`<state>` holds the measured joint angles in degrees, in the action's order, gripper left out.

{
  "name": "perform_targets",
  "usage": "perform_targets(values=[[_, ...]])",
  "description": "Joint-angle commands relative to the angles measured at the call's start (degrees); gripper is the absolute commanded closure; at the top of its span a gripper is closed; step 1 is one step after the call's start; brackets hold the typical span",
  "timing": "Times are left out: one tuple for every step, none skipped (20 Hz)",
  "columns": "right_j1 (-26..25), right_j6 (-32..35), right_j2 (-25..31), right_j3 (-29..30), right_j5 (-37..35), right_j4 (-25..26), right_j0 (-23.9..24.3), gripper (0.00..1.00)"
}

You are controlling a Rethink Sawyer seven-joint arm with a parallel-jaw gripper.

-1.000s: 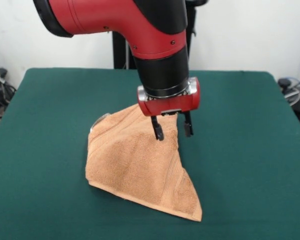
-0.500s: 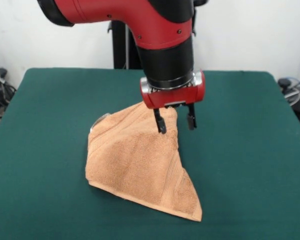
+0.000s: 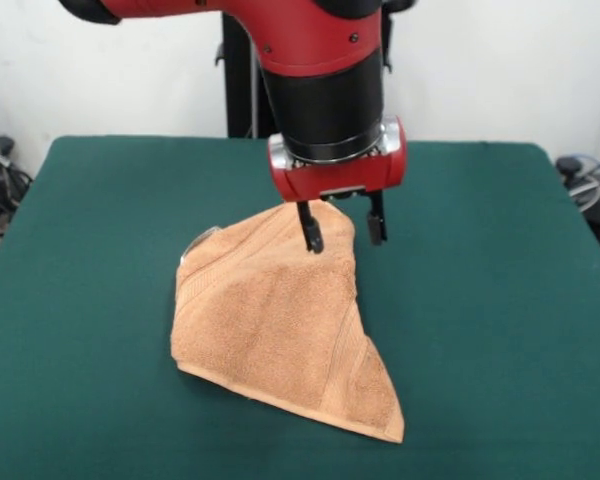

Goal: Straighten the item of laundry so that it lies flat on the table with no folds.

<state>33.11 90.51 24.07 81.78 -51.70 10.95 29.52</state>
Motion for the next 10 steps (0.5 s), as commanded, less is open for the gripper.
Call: perform_targets(values=[[-3.29, -8.29, 2.04, -5.54, -6.38, 3.4, 0.49, 0.0], [-3.75, -8.6, 2.08, -6.43, -7.12, 3.57, 0.54, 0.0], [-4.3, -8.88, 1.97, -7.52, -7.69, 3.94, 0.5, 0.0], [-4.99, -9.35, 2.14, -8.46, -8.2, 4.07, 0.61, 0.0], [-5.64, -9.83, 2.31, -9.43, -8.76, 4.24, 0.69, 0.0], [-6.3, -10.32, 2.48, -10.39, -9.32, 4.4, 0.78, 0.0], [-6.76, -10.72, 2.66, -11.11, -9.81, 4.49, 0.85, 0.0], [-7.23, -11.12, 2.84, -11.83, -10.31, 4.57, 0.92, 0.0], [-7.69, -11.49, 2.97, -12.72, -10.87, 4.7, 0.9, 0.0], [-8.12, -11.81, 3.06, -13.57, -11.28, 4.93, 0.9, 0.0]])
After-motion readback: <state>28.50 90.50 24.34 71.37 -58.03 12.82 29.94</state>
